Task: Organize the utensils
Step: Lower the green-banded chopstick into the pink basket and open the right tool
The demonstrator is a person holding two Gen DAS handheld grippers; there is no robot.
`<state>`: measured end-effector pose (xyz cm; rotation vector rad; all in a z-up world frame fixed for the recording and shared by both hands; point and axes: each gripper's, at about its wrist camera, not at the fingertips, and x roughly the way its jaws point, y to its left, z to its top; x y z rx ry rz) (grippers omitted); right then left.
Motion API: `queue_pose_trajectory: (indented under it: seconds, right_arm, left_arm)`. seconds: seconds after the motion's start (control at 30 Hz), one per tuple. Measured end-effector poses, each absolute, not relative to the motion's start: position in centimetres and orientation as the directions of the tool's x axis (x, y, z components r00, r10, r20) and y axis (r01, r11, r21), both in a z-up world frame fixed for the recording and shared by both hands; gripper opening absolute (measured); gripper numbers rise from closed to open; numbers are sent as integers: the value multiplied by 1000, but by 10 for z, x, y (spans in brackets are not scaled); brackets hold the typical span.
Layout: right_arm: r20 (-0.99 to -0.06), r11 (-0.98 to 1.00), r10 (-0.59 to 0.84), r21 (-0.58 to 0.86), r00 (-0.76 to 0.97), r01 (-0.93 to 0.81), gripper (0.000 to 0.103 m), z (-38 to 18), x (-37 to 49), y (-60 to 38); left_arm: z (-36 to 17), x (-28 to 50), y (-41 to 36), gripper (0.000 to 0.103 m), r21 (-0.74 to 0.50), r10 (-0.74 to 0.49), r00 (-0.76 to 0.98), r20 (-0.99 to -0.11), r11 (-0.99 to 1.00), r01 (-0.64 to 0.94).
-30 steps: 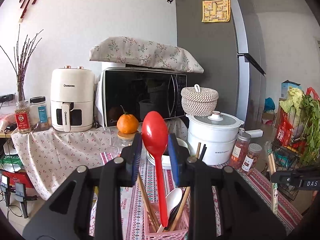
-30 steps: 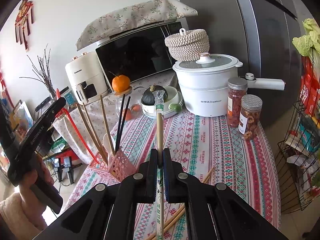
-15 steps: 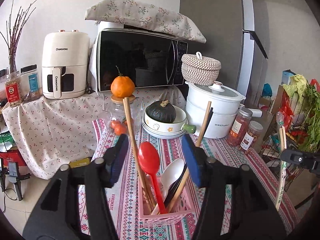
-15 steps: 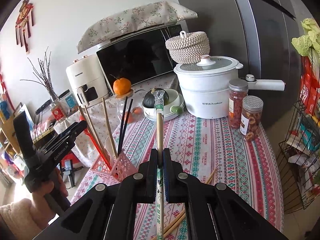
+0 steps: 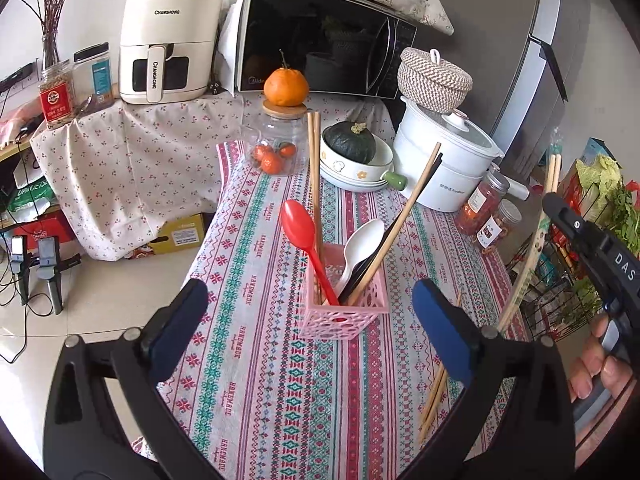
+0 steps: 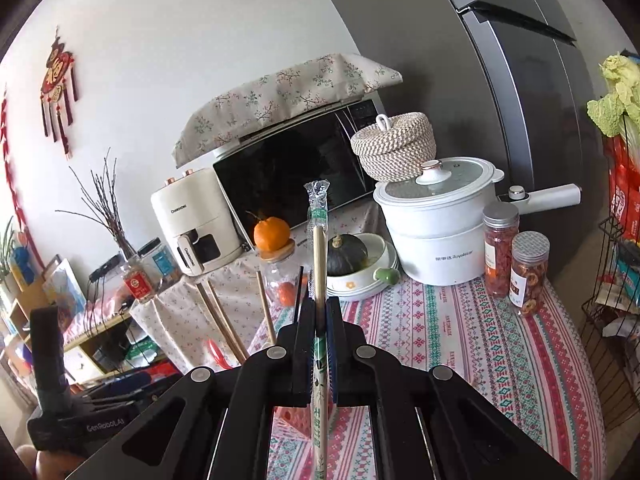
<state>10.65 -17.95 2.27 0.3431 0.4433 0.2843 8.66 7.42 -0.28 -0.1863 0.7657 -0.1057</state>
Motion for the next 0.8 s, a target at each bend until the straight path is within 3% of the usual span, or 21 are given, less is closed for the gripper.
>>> queue_pose_trajectory:
  seconds: [0.4, 0.63, 0.8]
  right_arm:
    - [-174, 948, 230, 263, 957, -180, 5, 29, 129, -92]
    - [-127, 979, 161, 143, 979, -143, 5, 6, 137, -61]
    - [-122, 983, 131, 148, 984, -113, 5, -5, 140, -55]
  left_arm:
    - [-21, 89, 127, 102, -226, -98, 723, -684, 971, -82]
    - [-27, 95, 128, 102, -239, -115, 704, -701, 968, -79]
    - [-26, 95, 128, 102, -240, -114, 705, -700, 967, -82]
